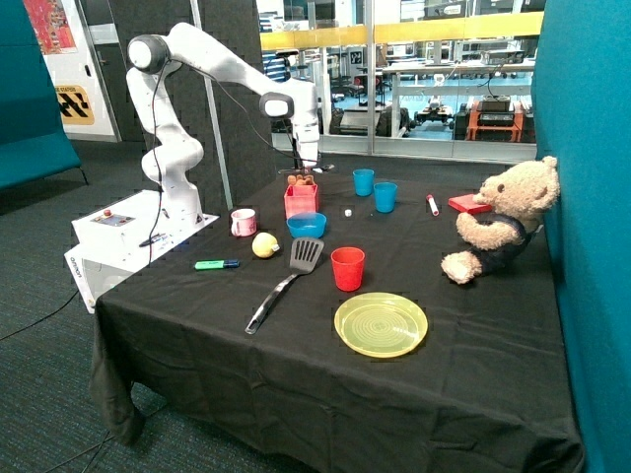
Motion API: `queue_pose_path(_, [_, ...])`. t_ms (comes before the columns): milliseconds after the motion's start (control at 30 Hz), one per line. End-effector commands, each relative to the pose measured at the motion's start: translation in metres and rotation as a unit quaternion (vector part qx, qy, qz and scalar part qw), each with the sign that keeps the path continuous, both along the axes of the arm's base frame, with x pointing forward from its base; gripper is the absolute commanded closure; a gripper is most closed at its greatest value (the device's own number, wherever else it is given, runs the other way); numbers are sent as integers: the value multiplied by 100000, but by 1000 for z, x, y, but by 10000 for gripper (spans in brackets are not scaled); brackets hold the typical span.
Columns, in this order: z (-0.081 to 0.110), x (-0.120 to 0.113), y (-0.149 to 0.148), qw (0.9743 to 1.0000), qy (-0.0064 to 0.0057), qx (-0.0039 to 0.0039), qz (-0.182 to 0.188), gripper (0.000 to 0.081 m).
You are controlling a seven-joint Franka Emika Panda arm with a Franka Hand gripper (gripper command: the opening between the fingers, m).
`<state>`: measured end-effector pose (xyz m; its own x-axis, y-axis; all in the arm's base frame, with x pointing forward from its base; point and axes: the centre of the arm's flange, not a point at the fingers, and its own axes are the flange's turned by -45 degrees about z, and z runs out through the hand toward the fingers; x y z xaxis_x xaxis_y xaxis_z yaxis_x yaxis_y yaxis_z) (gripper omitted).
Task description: Put the ball in the red pot
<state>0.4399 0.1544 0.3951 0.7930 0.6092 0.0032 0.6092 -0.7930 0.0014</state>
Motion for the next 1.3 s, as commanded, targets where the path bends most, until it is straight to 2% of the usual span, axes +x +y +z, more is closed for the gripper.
queue_pose_path(0, [3, -2, 29, 99976, 167, -47, 2189, 808])
queue_pose_path(633, [4, -7, 65, 99892, 166, -51, 4639, 808])
queue_pose_path(1267, [-13, 6, 98, 99748, 165, -55, 7091, 808])
